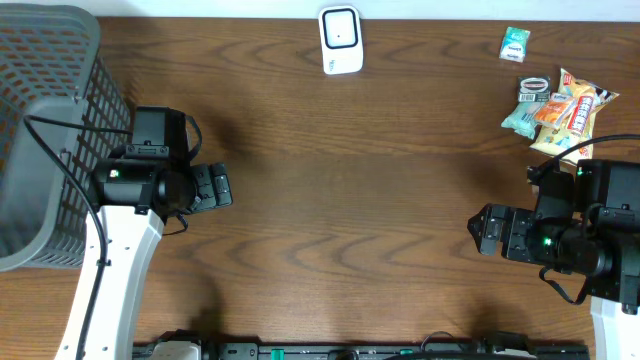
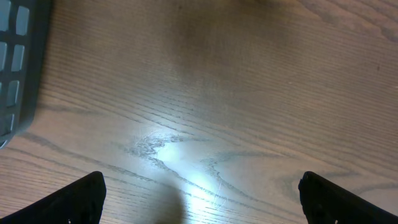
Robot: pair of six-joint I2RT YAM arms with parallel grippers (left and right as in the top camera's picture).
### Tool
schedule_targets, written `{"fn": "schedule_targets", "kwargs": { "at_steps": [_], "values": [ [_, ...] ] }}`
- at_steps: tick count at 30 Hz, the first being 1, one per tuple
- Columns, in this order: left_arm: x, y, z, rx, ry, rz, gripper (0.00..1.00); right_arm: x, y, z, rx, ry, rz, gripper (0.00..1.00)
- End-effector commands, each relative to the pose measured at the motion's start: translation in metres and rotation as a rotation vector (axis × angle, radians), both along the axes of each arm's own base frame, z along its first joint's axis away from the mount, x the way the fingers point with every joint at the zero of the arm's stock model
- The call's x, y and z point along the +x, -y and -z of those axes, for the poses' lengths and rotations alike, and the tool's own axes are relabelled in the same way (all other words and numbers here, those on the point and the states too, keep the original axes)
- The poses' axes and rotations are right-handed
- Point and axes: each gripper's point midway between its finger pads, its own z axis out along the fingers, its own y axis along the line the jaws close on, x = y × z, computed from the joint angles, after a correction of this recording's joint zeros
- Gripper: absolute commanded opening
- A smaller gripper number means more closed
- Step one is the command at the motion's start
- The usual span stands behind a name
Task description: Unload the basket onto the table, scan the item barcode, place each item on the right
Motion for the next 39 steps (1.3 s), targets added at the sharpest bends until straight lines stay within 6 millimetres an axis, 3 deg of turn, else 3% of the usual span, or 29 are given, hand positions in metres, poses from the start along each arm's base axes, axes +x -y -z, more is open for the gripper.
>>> {"fn": "schedule_targets", "kwargs": {
  "at_steps": [1, 9, 18, 29, 39],
  "values": [
    [-0.001, 0.000, 0.003, 0.003, -0.010, -0.007, 0.98, -0.002, -0.003, 0.000, 0.008, -0.001, -0.005, 0.99],
    [-0.001, 0.000, 0.003, 0.003, -0.010, -0.007, 0.98, 0.000, 0.004, 0.001, -0.029, 0.005, 0.009, 0.99],
    [-0.001, 0.000, 0.003, 0.003, -0.010, -0.007, 0.98, 0.031, 0.009, -0.002, -0.075, 0.187, -0.022, 0.99],
    [-0.001, 0.000, 0.003, 0.003, -0.010, -0.007, 0.98, 0.042, -0.023, 0.008, -0.052, 0.643, -0.238, 0.99],
    [-0.001, 0.000, 0.003, 0.003, -0.010, -0.007, 0.98, 0.024, -0.046, 0.035, -0.034, 0.789, -0.332, 0.99]
  ]
}}
